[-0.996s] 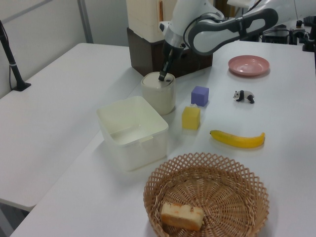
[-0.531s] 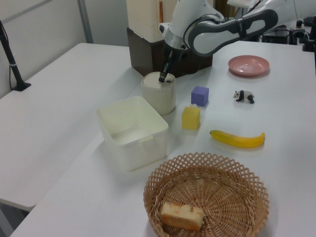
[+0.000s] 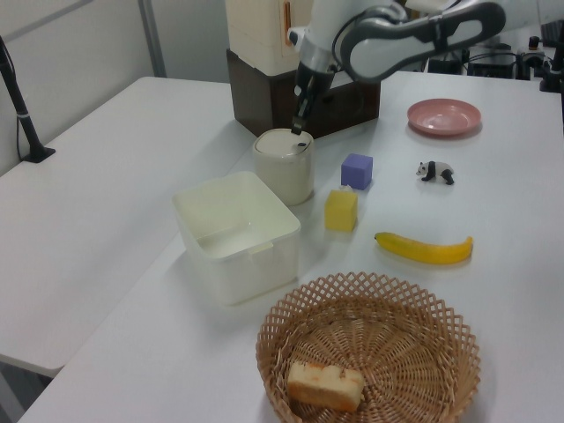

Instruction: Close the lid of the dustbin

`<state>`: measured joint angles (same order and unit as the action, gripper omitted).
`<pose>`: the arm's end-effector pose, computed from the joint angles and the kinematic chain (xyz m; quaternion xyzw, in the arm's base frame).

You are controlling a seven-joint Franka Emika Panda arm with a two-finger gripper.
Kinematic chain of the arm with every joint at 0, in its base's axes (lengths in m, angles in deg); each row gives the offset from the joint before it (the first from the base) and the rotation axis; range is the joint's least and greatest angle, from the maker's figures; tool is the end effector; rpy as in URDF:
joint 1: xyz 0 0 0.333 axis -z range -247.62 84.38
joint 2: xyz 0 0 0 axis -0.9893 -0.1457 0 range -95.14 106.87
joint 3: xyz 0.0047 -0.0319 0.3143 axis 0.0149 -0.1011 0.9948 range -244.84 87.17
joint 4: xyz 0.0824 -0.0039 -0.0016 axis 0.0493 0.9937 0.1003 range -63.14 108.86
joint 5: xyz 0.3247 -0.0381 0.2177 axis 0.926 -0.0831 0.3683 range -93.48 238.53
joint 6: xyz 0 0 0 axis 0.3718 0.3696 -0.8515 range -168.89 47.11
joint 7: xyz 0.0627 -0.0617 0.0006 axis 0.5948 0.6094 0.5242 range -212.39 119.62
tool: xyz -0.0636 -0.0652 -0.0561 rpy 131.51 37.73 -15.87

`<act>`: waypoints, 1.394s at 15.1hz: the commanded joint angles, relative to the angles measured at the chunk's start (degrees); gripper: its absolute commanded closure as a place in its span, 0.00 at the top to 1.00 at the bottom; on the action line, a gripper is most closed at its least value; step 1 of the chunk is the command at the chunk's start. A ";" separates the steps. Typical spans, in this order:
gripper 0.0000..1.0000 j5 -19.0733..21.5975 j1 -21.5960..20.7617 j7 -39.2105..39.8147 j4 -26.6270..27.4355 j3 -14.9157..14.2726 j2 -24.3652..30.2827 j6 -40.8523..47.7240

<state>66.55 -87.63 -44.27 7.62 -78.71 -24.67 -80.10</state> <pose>0.7404 0.0756 0.4733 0.9779 0.0930 0.1828 0.0400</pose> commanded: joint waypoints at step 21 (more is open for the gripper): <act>0.79 0.88 1.27 -3.61 23.32 0.05 31.93 25.40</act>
<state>66.65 -86.81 -47.57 24.93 -78.78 3.00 -54.61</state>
